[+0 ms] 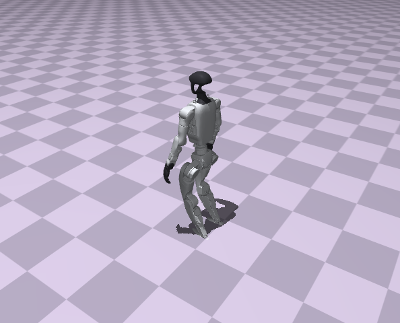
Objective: Walk
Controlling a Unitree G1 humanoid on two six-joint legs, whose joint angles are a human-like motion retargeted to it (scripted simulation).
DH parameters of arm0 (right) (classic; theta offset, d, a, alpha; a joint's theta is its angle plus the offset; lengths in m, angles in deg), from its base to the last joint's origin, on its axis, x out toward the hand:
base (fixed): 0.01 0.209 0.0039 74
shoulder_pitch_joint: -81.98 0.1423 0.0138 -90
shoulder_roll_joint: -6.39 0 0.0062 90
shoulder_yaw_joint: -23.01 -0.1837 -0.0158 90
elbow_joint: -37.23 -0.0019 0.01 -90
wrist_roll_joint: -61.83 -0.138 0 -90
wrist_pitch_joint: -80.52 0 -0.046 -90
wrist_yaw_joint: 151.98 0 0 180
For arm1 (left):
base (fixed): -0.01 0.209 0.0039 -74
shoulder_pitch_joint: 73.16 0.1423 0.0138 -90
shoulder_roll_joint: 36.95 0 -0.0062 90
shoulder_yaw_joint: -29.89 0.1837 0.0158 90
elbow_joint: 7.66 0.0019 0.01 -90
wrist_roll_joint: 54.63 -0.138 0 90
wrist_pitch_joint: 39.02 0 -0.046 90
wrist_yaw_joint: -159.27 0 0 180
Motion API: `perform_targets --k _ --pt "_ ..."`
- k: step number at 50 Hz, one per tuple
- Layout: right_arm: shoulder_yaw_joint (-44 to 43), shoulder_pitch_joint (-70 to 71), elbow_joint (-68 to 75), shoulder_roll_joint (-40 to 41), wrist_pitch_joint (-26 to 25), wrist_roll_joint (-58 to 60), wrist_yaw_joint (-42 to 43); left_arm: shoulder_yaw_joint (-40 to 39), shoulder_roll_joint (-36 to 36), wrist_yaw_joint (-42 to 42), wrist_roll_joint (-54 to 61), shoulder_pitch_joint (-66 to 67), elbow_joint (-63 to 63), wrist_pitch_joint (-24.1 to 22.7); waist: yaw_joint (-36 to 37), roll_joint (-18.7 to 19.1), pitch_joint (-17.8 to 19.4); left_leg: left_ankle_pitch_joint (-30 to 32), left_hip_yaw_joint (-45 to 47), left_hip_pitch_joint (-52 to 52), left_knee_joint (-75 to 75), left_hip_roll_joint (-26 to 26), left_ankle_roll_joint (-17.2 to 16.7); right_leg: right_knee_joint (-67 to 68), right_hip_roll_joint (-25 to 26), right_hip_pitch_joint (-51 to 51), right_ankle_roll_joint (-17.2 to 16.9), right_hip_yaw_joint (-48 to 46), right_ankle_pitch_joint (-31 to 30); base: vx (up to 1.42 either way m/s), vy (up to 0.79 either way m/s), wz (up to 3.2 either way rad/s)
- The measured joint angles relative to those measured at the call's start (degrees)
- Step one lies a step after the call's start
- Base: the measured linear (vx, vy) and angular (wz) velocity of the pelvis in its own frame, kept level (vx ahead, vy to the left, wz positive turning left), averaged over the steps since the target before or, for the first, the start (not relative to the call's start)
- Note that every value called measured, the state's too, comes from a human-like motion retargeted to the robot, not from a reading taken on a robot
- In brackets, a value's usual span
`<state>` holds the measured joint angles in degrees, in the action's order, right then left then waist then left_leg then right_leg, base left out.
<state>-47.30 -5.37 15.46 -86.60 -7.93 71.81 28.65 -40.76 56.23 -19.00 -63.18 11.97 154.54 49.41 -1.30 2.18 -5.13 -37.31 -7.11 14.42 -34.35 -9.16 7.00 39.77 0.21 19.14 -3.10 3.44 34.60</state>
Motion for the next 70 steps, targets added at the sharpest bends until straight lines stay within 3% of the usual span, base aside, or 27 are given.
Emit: perform_targets --k 7,13,15,18,27,33,41,49,55,62,70 --pt "0.2 0.55 0.28 0.44 0.25 -0.46 -1.94 -0.98 -0.42 -1.0 1.38 0.43 -0.06 -0.01 1.52 -2.96 1.35 0.43 -1.38 -2.25 1.56 -2.85 0.98 7.08 -2.82 1.57 -1.31 -0.65 0.65 0.03 0.05 0.17" --pt "0.27 1.32 -0.43 0.84 0.5 -1.44 -3.41 -1.69 -0.44 -1.66 2.14 0.24 0.65 0.38 1.41 -6.12 3.11 1.47 -2.19 -4.73 4.08 -6.04 1.68 19.88 -8.05 8.43 -2.62 -1.98 -3.88 0.03 0.03 0.13" --pt "0.19 2.43 -0.63 0.7 0.41 -1.84 -4.12 -2.14 -0.56 -1.52 2.2 -0.69 1.33 0.61 1.16 -6.78 2.91 4.74 -3.41 -7.34 11.23 -6.28 1.72 21.86 -8.84 11.91 -2.72 -1.57 -4.92 0.09 0.02 0.21" --pt "0.35 2.05 -0.95 1.19 0.36 -2.13 -4.23 -1.85 -0.71 -1.82 2.11 0.15 1.92 0.81 0.74 -7.78 3.65 3.61 -3.87 -7.39 9.09 -7.52 1.71 23.97 -9.67 14.8 -3.28 -0.85 -5.46 0.09 0.01 0.27" --pt "0.33 3.27 0.12 1.86 -0.64 -2.85 -5.04 -0.78 -2.99 -1.33 1.52 -1.23 3.5 0.38 1.01 -5.68 3.12 3.72 -6.91 -11.05 14.29 -3.25 1.04 10.62 -4.38 19.55 -5.07 2.43 -11.63 0.15 -0.03 0.21" --pt "-0.07 2.48 1.48 2.65 -0.98 -3.02 -5.17 0.53 -3.08 -1.26 0.81 -0.93 2.77 -0.24 1.23 -6.09 2.55 -0.69 -7.95 -10.75 8.22 -2.91 0.95 6.32 -2.19 19.13 -6.04 5.56 -14.0 0.17 -0.09 0.2" --pt "-1.13 2.04 2.42 2.97 -0.69 -3.39 -4.5 0.56 -3.25 -1.21 0.77 -0.48 1.77 -0.61 2.03 -4.27 1.75 -5.0 -9.12 -10.79 -1.39 1.32 -1.56 4.67 1.63 14.25 -2.92 1.94 -10.43 0.21 -0.15 0.06" --pt "-1.98 2.43 1.53 1.76 -0.11 -4.32 -2.95 -1.0 -3.42 -0.93 3.33 -0.42 -0.26 -1.0 2.85 0.37 1.88 -1.39 -7.73 -6.25 -17.87 9.42 -7.14 -1.5 8.54 8.12 0.4 -2.38 -10.35 0.21 -0.14 -0.01" --pt "-2.97 2.54 0.87 0.58 0.12 -5.65 -1.9 -1.49 -3.36 -0.23 4.25 -0.43 -2.8 -1.55 3.59 1.28 1.15 -1.08 -1.88 3.41 -29.63 13.73 -5.92 -2.69 10.13 7.75 1.53 -3.64 -9.13 0.16 -0.1 0.02" --pt "-4.64 3.13 0.76 -0.35 0.14 -8.0 -2.54 -1.62 -3.95 1.79 4.27 -0.52 -4.6 -1.72 3.53 -1.14 -0.26 -1.82 1.92 11.57 -19.47 9.65 -3.7 -7.34 6.88 6.37 0.29 -3.27 -9.23 0.16 -0.06 0.07" --pt "-4.05 2.17 0.14 0.06 0.53 -9.47 -4.3 -0.76 -3.32 3.47 3.64 2.67 -3.48 -1.79 2.16 -2.39 -2.07 5.56 2.16 13.53 -3.62 5.15 -4.56 -7.77 3.84 6.62 -0.69 -2.07 -7.55 0.15 -0.01 -0.05"
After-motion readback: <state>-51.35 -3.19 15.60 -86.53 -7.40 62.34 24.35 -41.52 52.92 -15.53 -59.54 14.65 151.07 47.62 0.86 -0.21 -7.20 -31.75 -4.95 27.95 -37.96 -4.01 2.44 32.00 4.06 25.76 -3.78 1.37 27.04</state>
